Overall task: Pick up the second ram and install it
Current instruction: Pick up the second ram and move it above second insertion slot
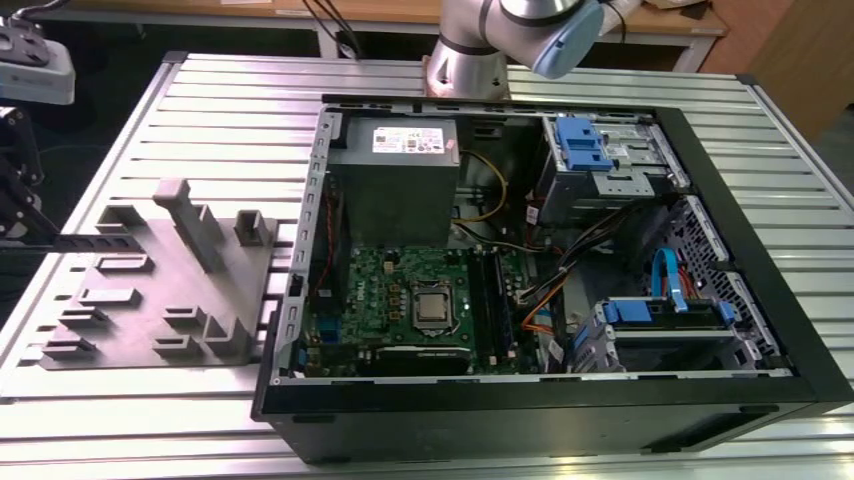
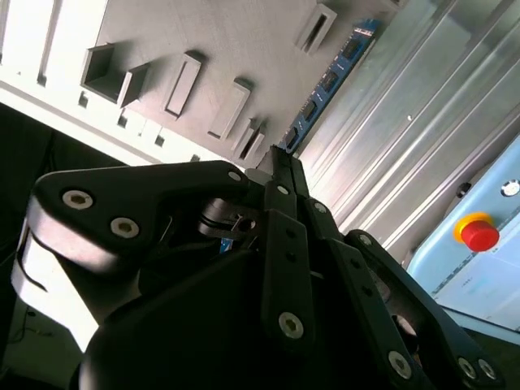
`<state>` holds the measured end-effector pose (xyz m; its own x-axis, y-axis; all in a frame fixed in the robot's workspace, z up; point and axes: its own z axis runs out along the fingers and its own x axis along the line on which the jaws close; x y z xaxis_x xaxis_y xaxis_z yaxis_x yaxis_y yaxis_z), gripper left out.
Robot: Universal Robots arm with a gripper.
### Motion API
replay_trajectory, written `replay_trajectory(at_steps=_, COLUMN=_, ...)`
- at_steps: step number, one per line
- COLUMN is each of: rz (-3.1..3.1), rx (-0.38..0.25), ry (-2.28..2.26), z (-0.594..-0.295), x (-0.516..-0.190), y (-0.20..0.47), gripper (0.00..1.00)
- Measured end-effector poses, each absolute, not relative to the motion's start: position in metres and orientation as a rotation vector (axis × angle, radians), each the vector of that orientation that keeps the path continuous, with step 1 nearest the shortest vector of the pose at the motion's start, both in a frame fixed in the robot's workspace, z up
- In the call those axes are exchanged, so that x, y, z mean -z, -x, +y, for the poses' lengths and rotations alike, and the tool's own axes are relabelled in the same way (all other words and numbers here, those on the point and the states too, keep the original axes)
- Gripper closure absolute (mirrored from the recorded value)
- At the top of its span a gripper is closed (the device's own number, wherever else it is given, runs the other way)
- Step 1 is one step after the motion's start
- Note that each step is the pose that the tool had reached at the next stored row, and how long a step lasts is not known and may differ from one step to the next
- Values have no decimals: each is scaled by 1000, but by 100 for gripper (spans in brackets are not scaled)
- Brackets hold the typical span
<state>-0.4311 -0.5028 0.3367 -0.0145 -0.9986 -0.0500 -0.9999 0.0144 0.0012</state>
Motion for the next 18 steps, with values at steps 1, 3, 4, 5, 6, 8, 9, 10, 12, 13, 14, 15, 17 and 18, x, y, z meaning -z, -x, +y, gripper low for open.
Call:
replay_trajectory(at_steps=1, rz=2212, rx=-56, ry=2181, z=-503, x=-339, y=431, gripper=91)
replay_trajectory(at_steps=3, rz=2212, rx=-56, ry=2180, z=-503, x=-342, y=431, gripper=91)
replay_trajectory(at_steps=4, rz=2212, rx=-57, ry=2180, z=-503, x=-344, y=431, gripper=91)
replay_trajectory(at_steps=5, rz=2212, rx=-57, ry=2180, z=-503, x=-347, y=431, gripper=91)
replay_trajectory(at_steps=6, rz=2212, rx=-57, ry=2180, z=-503, x=-349, y=431, gripper=91)
replay_trajectory(at_steps=8, rz=2212, rx=-57, ry=2180, z=-503, x=-353, y=431, gripper=91)
replay_trajectory(at_steps=9, rz=2212, rx=-57, ry=2180, z=-503, x=-355, y=431, gripper=91)
replay_trajectory(at_steps=10, rz=2212, rx=-57, ry=2180, z=-503, x=-357, y=431, gripper=91)
replay_trajectory(at_steps=12, rz=2212, rx=-57, ry=2180, z=-503, x=-361, y=431, gripper=91)
replay_trajectory(at_steps=13, rz=2212, rx=-57, ry=2180, z=-503, x=-363, y=431, gripper=91)
replay_trajectory(at_steps=14, rz=2211, rx=-57, ry=2180, z=-503, x=-366, y=431, gripper=91)
replay_trajectory(at_steps=15, rz=2211, rx=-57, ry=2180, z=-503, x=-368, y=431, gripper=91)
replay_trajectory(at_steps=17, rz=2211, rx=-57, ry=2180, z=-503, x=-374, y=431, gripper=91)
replay_trajectory(at_steps=18, rz=2211, rx=-57, ry=2180, z=-503, x=-377, y=431, gripper=91)
